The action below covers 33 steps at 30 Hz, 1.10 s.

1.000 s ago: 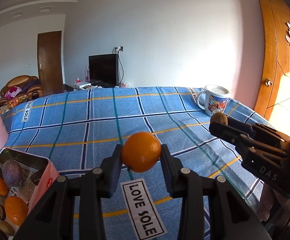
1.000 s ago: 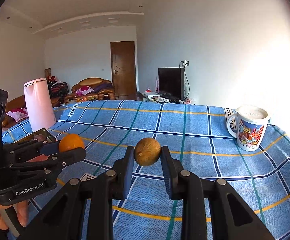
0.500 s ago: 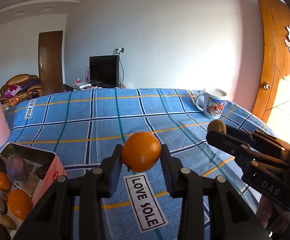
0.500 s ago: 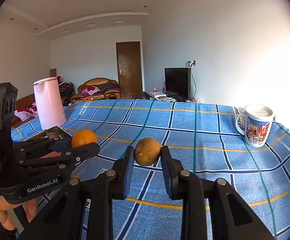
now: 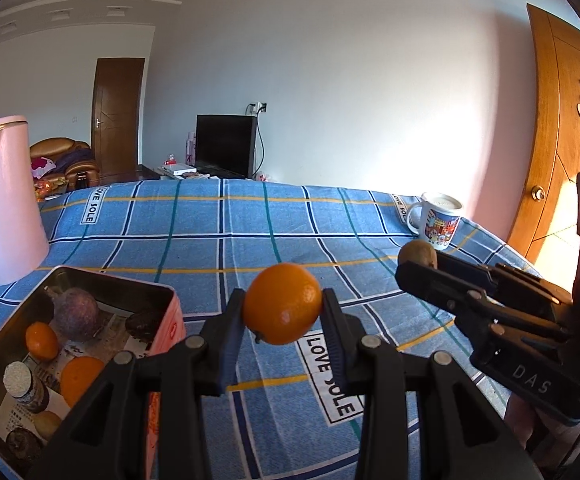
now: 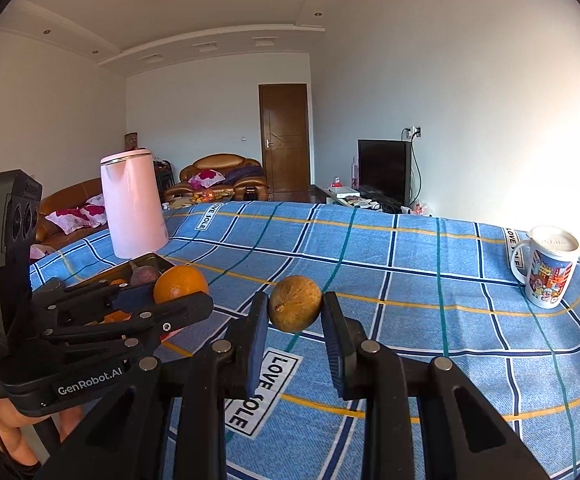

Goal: Organize fruits
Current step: 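Carry the orange and the kiwi over the pink tin with both tools, then release the orange and the kiwi into the tin with both tools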

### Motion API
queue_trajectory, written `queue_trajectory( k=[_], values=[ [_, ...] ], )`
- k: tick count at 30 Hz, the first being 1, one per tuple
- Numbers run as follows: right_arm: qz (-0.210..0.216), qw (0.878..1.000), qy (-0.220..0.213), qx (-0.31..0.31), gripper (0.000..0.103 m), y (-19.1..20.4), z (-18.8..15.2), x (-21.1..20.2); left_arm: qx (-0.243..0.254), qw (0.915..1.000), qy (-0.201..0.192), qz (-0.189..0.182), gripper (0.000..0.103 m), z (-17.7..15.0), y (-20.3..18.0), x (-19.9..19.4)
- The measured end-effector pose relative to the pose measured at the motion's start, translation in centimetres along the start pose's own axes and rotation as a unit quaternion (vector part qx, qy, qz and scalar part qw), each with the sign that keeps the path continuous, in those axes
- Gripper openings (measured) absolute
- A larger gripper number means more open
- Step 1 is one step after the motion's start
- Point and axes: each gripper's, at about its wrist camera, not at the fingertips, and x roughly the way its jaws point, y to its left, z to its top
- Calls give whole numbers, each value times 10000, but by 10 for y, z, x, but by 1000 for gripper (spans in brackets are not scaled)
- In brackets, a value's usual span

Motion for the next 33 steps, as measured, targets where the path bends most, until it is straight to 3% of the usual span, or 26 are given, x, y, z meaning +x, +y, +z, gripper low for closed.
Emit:
queue_trajectory(
  k=[18,33],
  values=[
    [672,9964,47,-510,29,82,23,30,-430,9969,-181,636,39,-3,71,-47],
    [1055,9902,468,-781,29,136,24,80,-832,9913,118,1011,39,-15,122,-51]
  ],
)
